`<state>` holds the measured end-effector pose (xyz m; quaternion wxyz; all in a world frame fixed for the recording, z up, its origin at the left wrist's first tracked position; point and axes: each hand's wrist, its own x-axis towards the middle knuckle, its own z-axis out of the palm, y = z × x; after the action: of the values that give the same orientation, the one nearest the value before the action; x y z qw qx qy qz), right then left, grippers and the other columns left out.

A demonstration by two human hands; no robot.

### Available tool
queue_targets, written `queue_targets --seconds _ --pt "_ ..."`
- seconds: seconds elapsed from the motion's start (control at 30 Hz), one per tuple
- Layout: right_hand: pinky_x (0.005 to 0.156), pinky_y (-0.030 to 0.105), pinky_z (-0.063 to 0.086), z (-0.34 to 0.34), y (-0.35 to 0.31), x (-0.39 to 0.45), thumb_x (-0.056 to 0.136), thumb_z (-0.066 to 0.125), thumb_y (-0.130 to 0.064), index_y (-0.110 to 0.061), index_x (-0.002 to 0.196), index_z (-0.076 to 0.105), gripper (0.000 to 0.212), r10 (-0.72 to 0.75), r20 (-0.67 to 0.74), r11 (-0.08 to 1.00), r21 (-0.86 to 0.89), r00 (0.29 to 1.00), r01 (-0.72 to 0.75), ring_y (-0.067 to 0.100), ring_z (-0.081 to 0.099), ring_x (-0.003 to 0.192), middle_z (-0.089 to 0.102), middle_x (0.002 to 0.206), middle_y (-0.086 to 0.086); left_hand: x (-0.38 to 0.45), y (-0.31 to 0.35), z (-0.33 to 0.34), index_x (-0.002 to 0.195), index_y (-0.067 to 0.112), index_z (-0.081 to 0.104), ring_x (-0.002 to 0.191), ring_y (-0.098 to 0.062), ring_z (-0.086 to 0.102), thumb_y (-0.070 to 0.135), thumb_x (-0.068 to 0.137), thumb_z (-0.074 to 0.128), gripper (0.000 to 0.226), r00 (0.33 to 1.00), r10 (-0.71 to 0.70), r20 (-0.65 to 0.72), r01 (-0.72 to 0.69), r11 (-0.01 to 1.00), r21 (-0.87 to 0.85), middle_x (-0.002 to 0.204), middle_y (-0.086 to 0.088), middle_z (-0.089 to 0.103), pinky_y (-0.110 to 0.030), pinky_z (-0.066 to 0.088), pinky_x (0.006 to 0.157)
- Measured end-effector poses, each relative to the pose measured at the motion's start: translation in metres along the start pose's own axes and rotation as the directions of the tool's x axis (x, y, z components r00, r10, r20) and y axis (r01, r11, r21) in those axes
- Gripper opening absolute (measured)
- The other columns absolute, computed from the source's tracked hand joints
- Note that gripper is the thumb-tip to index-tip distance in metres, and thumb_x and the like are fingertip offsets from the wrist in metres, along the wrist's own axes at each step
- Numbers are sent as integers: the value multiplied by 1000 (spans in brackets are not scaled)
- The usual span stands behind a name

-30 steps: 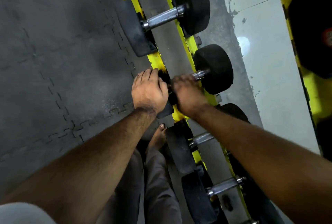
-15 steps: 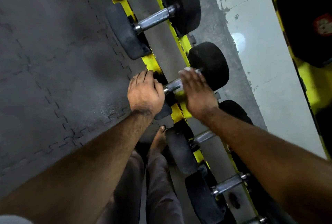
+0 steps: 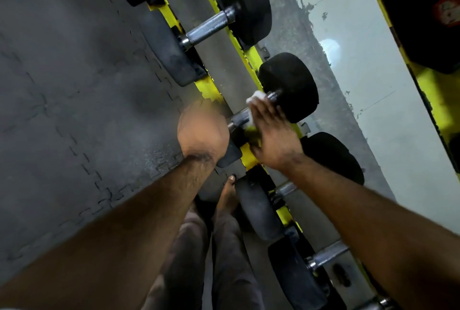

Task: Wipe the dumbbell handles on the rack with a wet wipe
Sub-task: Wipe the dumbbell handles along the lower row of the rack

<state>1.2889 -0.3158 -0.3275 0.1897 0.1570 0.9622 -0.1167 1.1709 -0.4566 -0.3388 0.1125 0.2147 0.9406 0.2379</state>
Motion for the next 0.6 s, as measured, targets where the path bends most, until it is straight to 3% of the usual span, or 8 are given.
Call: queue_targets --seconds 0.07,0.13,0.23,0.3,0.37,0.5,0.53,0.6 --pt "116 44 32 2 4 -1 81 55 -34 -5 158 12 93 115 -34 993 18 993 -114 30 5 154 10 167 11 0 -1 2 115 6 67 106 -31 62 27 87 43 42 1000 -4 -11 4 1000 1 113 -11 69 -43 48 96" --pt "119 46 27 11 -10 -2 80 58 -29 -3 157 14 93 163 -57 984 88 985 -158 33 4 154 10 166 14 0 0 2 112 6 68 104 -31 62 26 86 45 39 1000 -4 -22 4 1000 -6 109 -11 69 -43 49 93" --pt "120 50 23 17 -6 -5 85 49 -27 -4 157 17 82 35 -103 998 56 994 -29 32 6 154 12 166 13 1 0 1 111 5 67 104 -30 62 25 87 44 40 1000 17 -23 -17 1000 -12 108 -11 69 -43 50 93" --pt "118 46 29 14 7 -7 86 43 -31 -5 158 12 83 74 -95 997 14 993 -73 29 4 154 6 167 12 1 -1 1 112 5 67 104 -30 62 26 87 43 40 999 23 -22 -24 999 -22 108 -11 69 -44 50 93" --pt "119 45 28 15 -3 -7 83 55 -30 -5 158 9 92 156 -95 987 46 983 -152 30 -1 154 1 167 13 1 -1 1 112 6 66 104 -30 62 27 87 42 41 1000 13 -9 -13 1000 -23 109 -10 68 -44 49 93" --pt "123 45 19 28 -10 -9 78 59 -17 -6 157 20 89 -134 -119 991 -10 984 134 29 5 154 12 166 11 2 -2 2 112 6 66 104 -30 61 28 87 41 42 1000 10 2 -10 1000 -21 109 -11 68 -45 49 93" --pt "121 44 23 25 0 -9 81 56 -16 -7 157 21 84 -132 -139 991 -21 981 130 27 7 154 13 166 10 1 -2 2 112 6 66 105 -31 61 28 88 40 42 1000 9 2 -9 1000 -20 109 -11 68 -45 49 94" --pt "114 42 36 19 14 -7 88 48 -19 -6 157 20 76 26 -172 999 25 985 -22 28 9 154 12 166 10 1 -2 2 112 6 66 105 -30 61 29 88 39 43 1000 -3 6 3 1000 -18 110 -11 68 -46 48 95"
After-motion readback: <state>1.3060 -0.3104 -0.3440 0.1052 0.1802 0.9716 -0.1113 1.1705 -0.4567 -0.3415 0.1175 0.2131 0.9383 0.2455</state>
